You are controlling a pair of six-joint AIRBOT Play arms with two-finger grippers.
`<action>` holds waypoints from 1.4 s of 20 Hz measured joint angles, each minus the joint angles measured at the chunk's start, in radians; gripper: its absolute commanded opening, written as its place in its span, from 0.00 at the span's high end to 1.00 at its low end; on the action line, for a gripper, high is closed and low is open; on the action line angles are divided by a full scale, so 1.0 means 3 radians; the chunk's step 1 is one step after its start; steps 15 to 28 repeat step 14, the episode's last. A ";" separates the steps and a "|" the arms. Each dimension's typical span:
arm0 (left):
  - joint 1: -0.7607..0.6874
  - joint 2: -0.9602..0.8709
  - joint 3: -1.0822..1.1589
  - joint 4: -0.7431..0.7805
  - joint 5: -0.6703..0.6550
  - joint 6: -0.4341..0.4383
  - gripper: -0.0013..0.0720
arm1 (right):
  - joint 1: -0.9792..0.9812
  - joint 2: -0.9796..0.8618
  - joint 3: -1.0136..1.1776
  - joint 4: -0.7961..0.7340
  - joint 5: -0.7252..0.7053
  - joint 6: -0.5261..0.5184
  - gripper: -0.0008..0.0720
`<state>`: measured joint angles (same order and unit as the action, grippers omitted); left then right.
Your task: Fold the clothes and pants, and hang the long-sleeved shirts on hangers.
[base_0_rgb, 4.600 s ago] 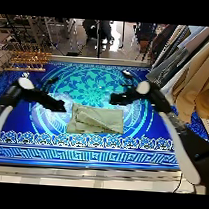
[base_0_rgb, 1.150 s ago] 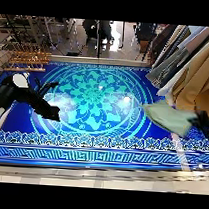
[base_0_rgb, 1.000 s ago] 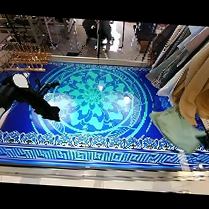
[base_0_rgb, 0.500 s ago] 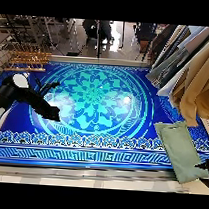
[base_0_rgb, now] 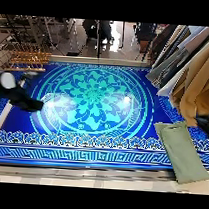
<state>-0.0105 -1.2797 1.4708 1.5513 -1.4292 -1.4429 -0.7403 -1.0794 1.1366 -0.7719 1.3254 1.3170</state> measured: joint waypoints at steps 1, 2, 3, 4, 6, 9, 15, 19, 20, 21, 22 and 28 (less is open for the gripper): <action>0.0036 0.0148 -0.0029 0.0022 0.0192 -0.0071 0.97 | 0.0423 -0.0006 0.0017 -0.0161 -0.0131 -0.0070 0.94; 0.0064 0.0291 -0.0064 0.0050 0.0402 -0.0127 0.97 | 0.0806 -0.0010 0.0025 -0.0383 -0.0281 -0.0122 0.96; 0.0083 0.0412 -0.0092 0.0064 0.0598 -0.0178 0.97 | 0.1194 -0.0014 0.0034 -0.0702 -0.0486 -0.0163 0.96; 0.0095 0.0498 -0.0109 0.0083 0.0750 -0.0215 0.97 | 0.1506 -0.0017 0.0039 -0.1030 -0.0706 -0.0189 0.96; 0.0103 0.0604 -0.0135 0.0076 0.0954 -0.0275 0.97 | 0.1982 -0.0018 0.0046 -0.1607 -0.1199 -0.0248 0.83; 0.0113 0.0664 -0.0151 0.0080 0.1114 -0.0322 0.97 | 0.2324 -0.0018 0.0051 -0.2035 -0.1846 -0.0305 0.76; 0.0116 0.0689 -0.0158 0.0083 0.1207 -0.0346 0.97 | 0.2496 -0.0018 0.0053 -0.2285 -0.2533 -0.0336 0.76; 0.0116 0.0689 -0.0158 0.0083 0.1207 -0.0346 0.97 | 0.2496 -0.0018 0.0053 -0.2285 -0.2533 -0.0336 0.76; 0.0116 0.0689 -0.0158 0.0083 0.1207 -0.0346 0.97 | 0.2496 -0.0018 0.0053 -0.2285 -0.2533 -0.0336 0.76; 0.0116 0.0689 -0.0158 0.0083 0.1207 -0.0346 0.97 | 0.2496 -0.0018 0.0053 -0.2285 -0.2533 -0.0336 0.76; 0.0116 0.0689 -0.0158 0.0083 0.1207 -0.0346 0.97 | 0.2496 -0.0018 0.0053 -0.2285 -0.2533 -0.0336 0.76; 0.0116 0.0689 -0.0158 0.0083 0.1207 -0.0346 0.97 | 0.2496 -0.0018 0.0053 -0.2285 -0.2533 -0.0336 0.76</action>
